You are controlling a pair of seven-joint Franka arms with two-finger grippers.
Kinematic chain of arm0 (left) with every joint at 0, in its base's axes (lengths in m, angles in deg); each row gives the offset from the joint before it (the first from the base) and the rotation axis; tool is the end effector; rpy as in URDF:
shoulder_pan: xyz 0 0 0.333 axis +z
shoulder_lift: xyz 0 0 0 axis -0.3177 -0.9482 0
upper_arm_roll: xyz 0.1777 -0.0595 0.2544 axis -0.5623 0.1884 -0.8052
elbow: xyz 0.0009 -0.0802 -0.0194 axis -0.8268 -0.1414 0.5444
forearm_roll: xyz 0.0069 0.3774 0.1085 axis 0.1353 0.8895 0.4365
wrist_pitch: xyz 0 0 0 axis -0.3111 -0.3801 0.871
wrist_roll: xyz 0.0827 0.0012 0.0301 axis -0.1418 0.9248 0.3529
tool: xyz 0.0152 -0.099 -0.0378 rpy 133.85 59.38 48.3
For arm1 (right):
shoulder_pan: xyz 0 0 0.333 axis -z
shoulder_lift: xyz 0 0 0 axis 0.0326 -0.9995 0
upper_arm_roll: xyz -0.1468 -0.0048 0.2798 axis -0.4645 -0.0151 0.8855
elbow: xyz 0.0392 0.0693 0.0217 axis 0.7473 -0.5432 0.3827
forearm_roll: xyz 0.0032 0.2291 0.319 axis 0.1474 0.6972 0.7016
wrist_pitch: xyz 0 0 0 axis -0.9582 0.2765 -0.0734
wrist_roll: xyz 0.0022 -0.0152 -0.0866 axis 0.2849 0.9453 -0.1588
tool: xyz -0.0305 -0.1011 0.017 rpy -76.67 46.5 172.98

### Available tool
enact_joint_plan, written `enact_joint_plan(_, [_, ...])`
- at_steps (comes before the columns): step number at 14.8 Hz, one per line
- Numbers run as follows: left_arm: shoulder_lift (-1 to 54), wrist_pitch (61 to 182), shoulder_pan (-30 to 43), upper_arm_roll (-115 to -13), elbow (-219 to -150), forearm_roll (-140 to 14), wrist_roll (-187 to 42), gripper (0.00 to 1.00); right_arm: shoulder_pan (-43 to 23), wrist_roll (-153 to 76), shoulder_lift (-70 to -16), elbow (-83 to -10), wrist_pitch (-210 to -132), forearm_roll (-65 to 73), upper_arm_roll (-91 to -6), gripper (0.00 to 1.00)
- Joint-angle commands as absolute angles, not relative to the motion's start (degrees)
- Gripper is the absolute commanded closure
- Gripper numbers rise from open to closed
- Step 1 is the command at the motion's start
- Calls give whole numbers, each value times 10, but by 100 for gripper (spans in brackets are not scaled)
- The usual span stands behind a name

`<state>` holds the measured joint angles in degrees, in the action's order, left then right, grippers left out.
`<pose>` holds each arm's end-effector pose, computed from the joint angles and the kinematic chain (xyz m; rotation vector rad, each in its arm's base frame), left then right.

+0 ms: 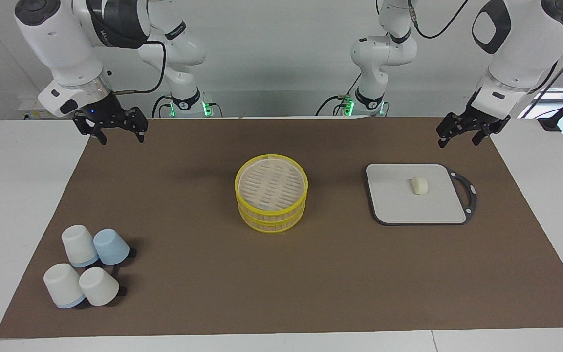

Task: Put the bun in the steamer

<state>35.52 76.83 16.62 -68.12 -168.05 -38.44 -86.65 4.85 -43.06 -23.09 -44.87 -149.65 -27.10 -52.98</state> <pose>0.5633 -0.0045 0.5958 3.1386 0.0344 -0.0103 0.5332 -0.0049 0.5772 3.1283 0.0942 -0.0458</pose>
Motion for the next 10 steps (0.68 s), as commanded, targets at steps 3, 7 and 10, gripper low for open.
enact_joint_plan(3, [402,895,174,-694,-1813,-389,-865,0,31,-466,-231,-454,-1506,-269,-525,0])
enact_joint_plan(7, [383,930,197,-694,-1856,-388,-917,0,-62,-609,-259,-444,-1537,-267,-524,0])
enact_joint_plan(10, [381,1018,196,-694,-1945,-388,-915,0,-130,-718,-350,-351,-1538,-248,-524,0])
